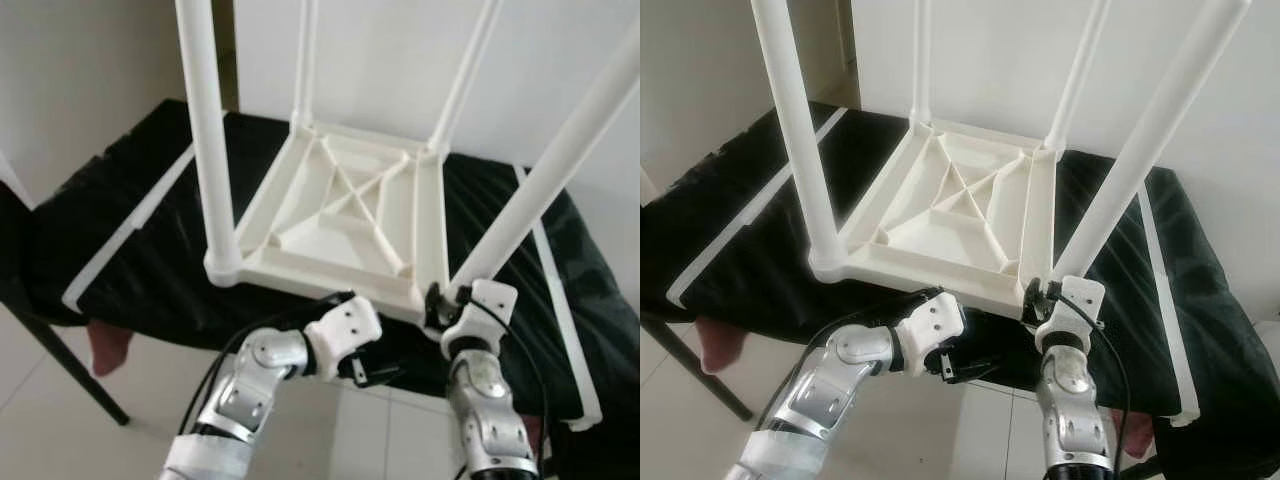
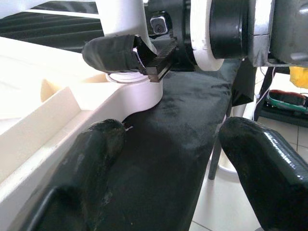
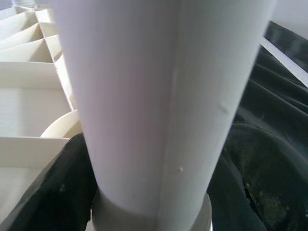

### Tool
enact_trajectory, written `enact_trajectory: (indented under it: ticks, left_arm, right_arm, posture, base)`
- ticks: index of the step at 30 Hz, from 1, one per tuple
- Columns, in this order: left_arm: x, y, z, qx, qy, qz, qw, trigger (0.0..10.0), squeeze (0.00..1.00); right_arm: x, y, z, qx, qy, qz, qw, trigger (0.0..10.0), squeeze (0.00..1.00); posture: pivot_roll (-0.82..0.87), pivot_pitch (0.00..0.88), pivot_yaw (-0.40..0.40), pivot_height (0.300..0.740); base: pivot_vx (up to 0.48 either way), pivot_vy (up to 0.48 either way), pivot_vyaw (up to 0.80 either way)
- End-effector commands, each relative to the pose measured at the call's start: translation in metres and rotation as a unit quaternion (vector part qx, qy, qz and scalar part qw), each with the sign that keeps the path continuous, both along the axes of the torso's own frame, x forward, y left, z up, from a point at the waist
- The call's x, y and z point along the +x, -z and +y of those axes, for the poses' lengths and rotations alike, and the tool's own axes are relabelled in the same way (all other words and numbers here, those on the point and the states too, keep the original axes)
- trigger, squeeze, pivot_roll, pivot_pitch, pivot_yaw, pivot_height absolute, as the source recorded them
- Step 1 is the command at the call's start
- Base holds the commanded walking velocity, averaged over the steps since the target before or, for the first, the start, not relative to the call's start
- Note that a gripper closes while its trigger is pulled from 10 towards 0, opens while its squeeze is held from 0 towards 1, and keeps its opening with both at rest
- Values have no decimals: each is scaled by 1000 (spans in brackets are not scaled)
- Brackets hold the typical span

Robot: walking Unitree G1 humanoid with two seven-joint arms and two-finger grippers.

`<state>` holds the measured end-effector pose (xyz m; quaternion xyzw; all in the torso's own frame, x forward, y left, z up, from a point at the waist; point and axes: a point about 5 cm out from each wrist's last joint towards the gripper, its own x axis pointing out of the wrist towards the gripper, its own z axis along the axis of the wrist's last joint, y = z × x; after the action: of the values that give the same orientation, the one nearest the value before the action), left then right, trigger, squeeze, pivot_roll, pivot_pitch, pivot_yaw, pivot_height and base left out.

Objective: Building children table

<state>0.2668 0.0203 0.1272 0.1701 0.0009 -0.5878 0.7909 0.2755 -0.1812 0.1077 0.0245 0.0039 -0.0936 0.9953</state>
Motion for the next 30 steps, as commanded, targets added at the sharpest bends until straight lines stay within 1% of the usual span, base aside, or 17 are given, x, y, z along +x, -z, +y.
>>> enact_trajectory:
  ticks: [1, 2, 3, 5, 7, 8, 10, 11, 14, 17, 22, 23, 24, 25, 30]
  left_arm:
    - [6, -2, -1, -15, -60, -20, 998, 10000, 0]
    - [6, -2, -1, -15, -59, -21, 998, 10000, 0]
    - [5, -1, -2, -15, -58, -22, 998, 10000, 0]
    - [5, -1, -2, -15, -58, -22, 998, 10000, 0]
    - [5, -2, -2, -16, -58, -22, 998, 10000, 0]
    - [5, -2, -2, -16, -58, -22, 998, 10000, 0]
    - [6, -1, -1, -15, -58, -22, 998, 10000, 0]
    - [6, -1, -1, -15, -58, -23, 998, 10000, 0]
    - [7, -2, -1, -15, -58, -24, 998, 10000, 0]
    - [7, -2, -1, -15, -59, -25, 998, 10000, 0]
    - [8, -3, -1, -15, -60, -27, 998, 10000, 0]
    - [8, -3, -1, -15, -61, -27, 998, 10000, 0]
    - [8, -3, -1, -15, -61, -27, 998, 10000, 0]
    - [8, -3, -1, -16, -63, -28, 998, 10000, 0]
    - [9, -3, 0, -16, -64, -29, 997, 10000, 0]
  right_arm:
    - [-1, 2, -1, -1, -20, 2, 1000, 10000, 0]
    - [0, 3, -2, -11, -42, 2, 999, 10000, 0]
    - [1, 4, -8, -26, -65, 6, 998, 10000, 0]
    - [1, 4, -8, -26, -65, 6, 998, 10000, 0]
    - [4, 3, -14, -42, -95, 9, 995, 10000, 0]
    - [4, 3, -14, -42, -95, 9, 995, 10000, 0]
    - [6, 1, -18, -63, -133, 9, 989, 10000, 0]
    - [6, 0, -19, -69, -143, 9, 987, 10000, 0]
    - [10, -4, -25, -98, -199, 13, 975, 10000, 0]
    - [11, -4, -26, -103, -210, 15, 972, 10000, 0]
    - [12, -2, -24, -106, -231, 21, 967, 10000, 0]
    - [13, 0, -24, -108, -234, 24, 966, 3529, 0]
    - [13, 0, -24, -108, -234, 24, 966, 3529, 0]
    - [15, 1, -23, -108, -236, 27, 965, 0, 0]
    - [15, 2, -22, -104, -240, 27, 965, 0, 0]
  posture:
    - [21, 0, -72, 740]
    - [21, 0, -73, 740]
    - [22, 0, -74, 740]
    - [22, 0, -74, 740]
    - [22, 0, -72, 740]
    - [22, 0, -72, 740]
    - [23, 0, -72, 740]
    - [23, 0, -72, 740]
    - [24, 0, -72, 740]
    - [25, 0, -74, 740]
    - [30, 0, -74, 740]
    - [34, 0, -77, 740]
    - [34, 0, -77, 740]
    - [37, 0, -78, 740]
    - [40, 0, -81, 740]
  base:
    - [0, 0, 0]
    - [0, 0, 0]
    - [0, 0, 0]
    - [0, 0, 0]
    - [0, 0, 0]
    - [0, 0, 0]
    - [0, 0, 0]
    - [0, 0, 0]
    - [0, 0, 0]
    - [0, 0, 0]
    - [0, 0, 0]
    - [0, 0, 0]
    - [0, 0, 0]
    - [0, 0, 0]
    - [0, 0, 0]
